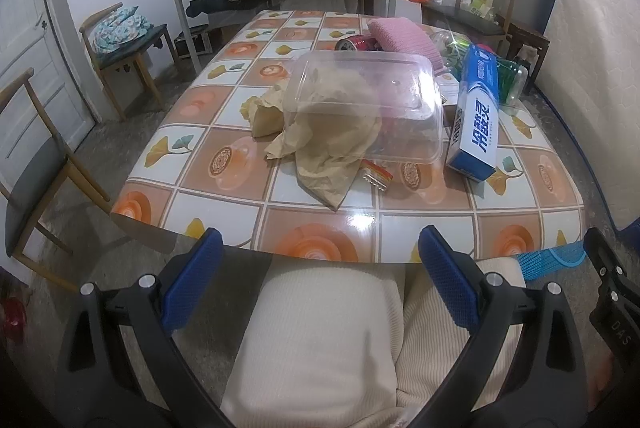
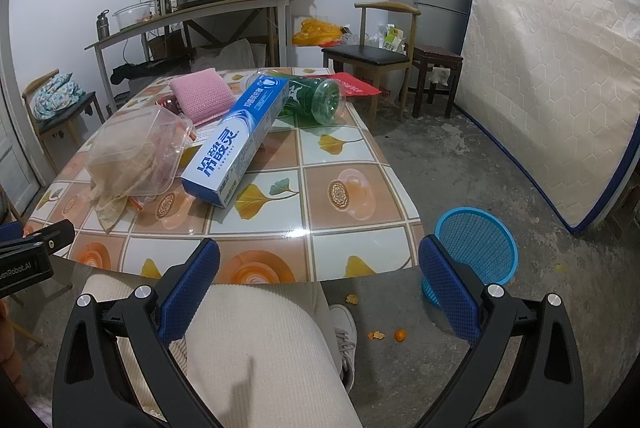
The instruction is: Collect trash
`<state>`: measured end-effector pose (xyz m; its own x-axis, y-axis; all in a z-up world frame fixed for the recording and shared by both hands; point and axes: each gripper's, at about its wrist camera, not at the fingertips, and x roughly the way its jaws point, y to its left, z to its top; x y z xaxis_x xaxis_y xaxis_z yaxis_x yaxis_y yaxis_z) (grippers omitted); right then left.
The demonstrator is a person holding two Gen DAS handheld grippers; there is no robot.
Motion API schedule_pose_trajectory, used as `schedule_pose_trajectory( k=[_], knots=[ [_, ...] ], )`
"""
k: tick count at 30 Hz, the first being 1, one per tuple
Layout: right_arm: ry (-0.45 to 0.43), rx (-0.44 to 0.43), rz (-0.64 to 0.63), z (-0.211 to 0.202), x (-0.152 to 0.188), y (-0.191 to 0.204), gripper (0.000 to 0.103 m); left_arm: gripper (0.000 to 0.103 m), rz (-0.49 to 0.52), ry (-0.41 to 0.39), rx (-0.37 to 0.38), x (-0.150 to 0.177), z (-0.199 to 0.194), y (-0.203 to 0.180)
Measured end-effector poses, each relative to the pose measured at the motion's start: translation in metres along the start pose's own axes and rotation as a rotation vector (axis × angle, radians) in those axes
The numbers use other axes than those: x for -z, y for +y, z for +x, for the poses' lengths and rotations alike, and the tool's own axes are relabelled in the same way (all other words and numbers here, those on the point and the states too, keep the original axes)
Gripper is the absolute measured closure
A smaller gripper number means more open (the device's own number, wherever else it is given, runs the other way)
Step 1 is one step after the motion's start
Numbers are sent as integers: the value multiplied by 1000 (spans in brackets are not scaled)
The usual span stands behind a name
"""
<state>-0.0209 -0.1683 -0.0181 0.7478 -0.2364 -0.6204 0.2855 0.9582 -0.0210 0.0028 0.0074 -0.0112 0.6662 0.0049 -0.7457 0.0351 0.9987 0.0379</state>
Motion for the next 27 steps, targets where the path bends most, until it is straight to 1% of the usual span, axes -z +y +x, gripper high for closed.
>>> schedule_pose_trajectory(
  k=[17,18,22,27],
  knots=[
    [1,0,2,0,0,0,6,9,0,4,1,1,2,1],
    [0,-1,2,0,0,0,6,9,4,-5,-2,0,1,0],
    [0,-1,1,0,0,1,6,9,-2,6,1,0,2,1],
    [2,-5,0,0,0,1,6,9,-10,8,9,6,6,4]
  ],
)
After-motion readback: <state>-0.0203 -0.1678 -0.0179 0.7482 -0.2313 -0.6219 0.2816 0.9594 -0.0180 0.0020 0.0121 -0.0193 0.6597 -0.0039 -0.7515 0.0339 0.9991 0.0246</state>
